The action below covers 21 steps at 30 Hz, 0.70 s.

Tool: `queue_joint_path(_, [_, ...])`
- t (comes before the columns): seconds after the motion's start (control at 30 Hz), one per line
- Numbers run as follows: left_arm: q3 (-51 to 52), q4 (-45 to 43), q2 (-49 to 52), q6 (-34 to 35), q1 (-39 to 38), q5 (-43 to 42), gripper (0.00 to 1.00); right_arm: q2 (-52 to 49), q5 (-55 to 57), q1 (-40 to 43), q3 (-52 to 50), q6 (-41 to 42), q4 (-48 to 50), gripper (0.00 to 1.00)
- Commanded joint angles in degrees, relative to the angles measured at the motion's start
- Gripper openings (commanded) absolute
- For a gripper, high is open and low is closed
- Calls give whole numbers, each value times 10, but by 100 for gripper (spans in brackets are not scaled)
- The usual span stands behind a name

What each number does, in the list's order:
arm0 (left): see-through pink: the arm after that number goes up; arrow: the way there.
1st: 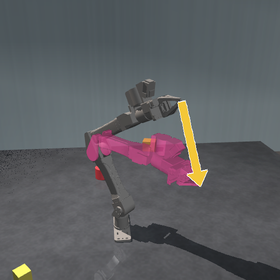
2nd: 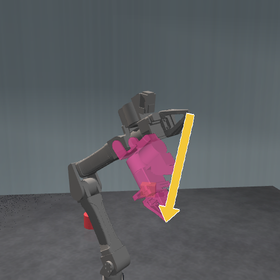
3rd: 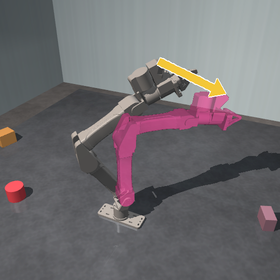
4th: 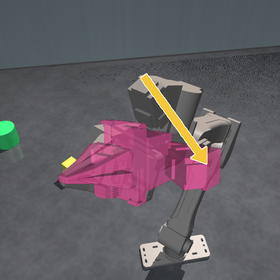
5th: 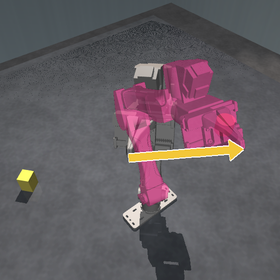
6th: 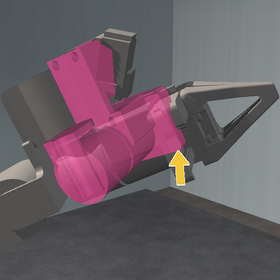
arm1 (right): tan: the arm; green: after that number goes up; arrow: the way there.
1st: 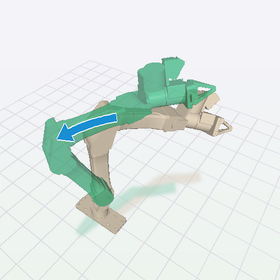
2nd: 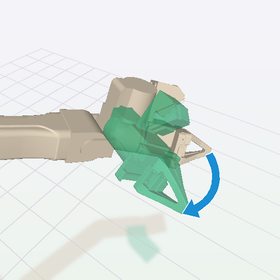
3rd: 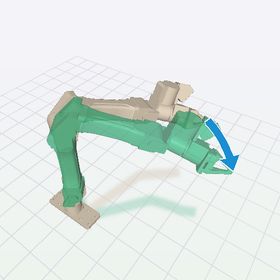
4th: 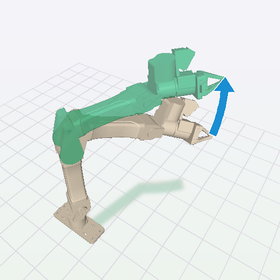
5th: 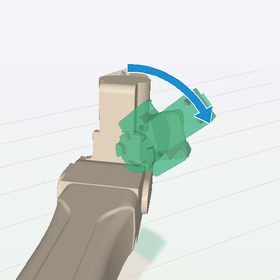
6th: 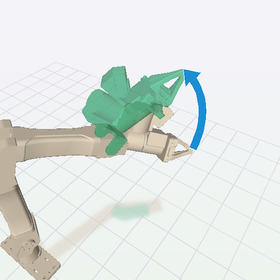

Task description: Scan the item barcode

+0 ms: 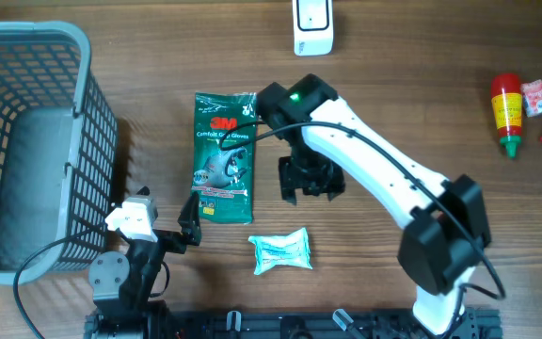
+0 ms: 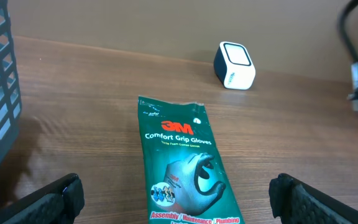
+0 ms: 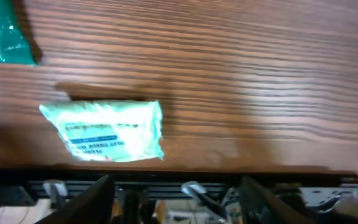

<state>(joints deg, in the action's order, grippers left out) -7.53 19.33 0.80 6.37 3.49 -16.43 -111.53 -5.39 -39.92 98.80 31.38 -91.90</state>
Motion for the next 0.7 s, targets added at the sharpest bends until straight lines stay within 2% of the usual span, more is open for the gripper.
queue_joint_path(0.0, [2, -2, -4, 3, -3, -7, 100, 153, 58, 0, -26, 7, -2, 89])
queue_joint_path(0.03, [2, -1, -4, 3, -3, -7, 100, 196, 73, 0, -46, 32, 13, 100])
queue_joint_path(0.1, [2, -2, -4, 3, -3, -7, 100, 272, 59, -8, -118, 45, 99, 100])
queue_joint_path(0.17, [2, -2, -4, 3, -3, -7, 100, 327, 19, -37, -237, -7, 231, 100])
queue_joint_path(0.27, [2, -1, -4, 3, -3, -7, 100, 326, -88, -62, -350, -8, 348, 100])
queue_joint_path(0.3, [2, -1, -4, 3, -3, -7, 100, 318, -118, -62, -382, 39, 371, 99])
queue_joint_path(0.37, [2, -1, -4, 3, -3, -7, 100, 304, -147, -55, -419, 114, 388, 94])
queue_joint_path(0.4, [2, -2, -4, 3, -3, -7, 100, 299, -160, -50, -439, 142, 391, 87])
queue_joint_path(0.43, [2, -2, -4, 3, -3, -7, 100, 299, -160, -50, -449, 155, 391, 84])
queue_joint_path(0.6, [2, -2, -4, 3, -3, -7, 100, 299, -176, -50, -475, 171, 415, 82])
queue_joint_path(0.67, [2, -1, -4, 3, -3, -7, 100, 299, -178, -50, -502, 209, 453, 82])
